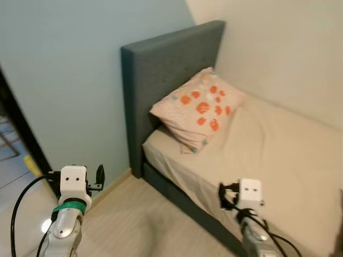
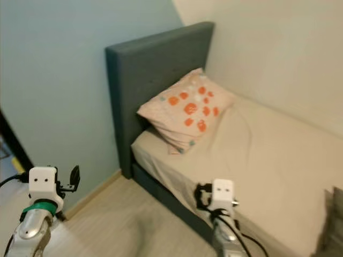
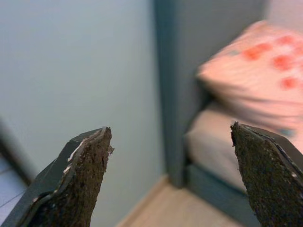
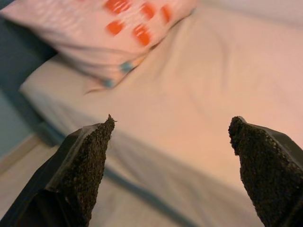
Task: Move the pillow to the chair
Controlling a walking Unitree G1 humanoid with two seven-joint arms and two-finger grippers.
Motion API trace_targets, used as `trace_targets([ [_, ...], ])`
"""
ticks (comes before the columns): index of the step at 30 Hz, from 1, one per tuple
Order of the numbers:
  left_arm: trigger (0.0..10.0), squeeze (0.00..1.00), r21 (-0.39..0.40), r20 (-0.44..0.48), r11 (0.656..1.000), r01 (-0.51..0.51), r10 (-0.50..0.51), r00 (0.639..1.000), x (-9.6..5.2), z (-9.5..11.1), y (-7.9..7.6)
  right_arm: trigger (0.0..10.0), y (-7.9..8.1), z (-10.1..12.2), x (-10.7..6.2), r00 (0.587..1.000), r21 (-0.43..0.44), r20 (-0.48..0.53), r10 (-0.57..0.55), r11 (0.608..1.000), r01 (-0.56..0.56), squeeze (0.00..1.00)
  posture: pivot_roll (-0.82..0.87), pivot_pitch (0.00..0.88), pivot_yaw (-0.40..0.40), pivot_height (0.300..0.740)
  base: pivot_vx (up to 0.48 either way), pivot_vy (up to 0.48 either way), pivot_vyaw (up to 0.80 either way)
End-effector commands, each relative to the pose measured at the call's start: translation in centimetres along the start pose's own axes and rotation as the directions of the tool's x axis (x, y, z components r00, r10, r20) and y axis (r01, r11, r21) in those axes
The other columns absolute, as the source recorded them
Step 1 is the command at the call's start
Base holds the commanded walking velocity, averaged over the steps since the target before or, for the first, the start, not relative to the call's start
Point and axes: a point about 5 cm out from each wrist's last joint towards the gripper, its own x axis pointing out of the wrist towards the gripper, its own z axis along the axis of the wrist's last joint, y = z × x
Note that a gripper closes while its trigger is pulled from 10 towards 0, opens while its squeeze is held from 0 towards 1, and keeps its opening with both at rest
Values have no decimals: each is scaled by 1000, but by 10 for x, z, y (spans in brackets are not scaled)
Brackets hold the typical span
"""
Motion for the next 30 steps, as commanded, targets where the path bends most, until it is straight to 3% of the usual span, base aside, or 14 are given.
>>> trace_targets([
  [1, 10000, 0, 3, -12, 1000, -4, 4, 1000, -4, -4, 2, 10000, 3, -2, -1, 1000, 19, 2, 16, 1000, -16, 0, -8, 0, 16, 740, 0, 0, -800],
  [9, 10000, 0, -14, -28, 1000, 0, 0, 1000, -3, -4, 1, 10000, 14, -5, -1, 997, -3, -12, 74, 997, -74, 0, 2, 0, -17, 740, 0, 0, -800],
  [14, 10000, 0, -37, -22, 998, 52, -52, 998, -6, -3, -16, 10000, 26, -10, -4, 996, 28, -19, 86, 996, -85, 0, 1, 0, -15, 740, 0, 0, -800],
  [23, 10000, 0, -41, -33, 994, 105, -107, 994, -2, -6, -32, 10000, 31, -13, -10, 997, 50, -15, 77, 996, -76, 0, -17, 3, 13, 740, 0, 0, -800],
  [30, 10000, 0, -58, -30, 993, 101, -103, 994, 0, -2, -36, 10000, 34, -13, -9, 996, 50, -15, 85, 995, -84, 0, -10, 7, 1, 740, 0, 0, -800],
])
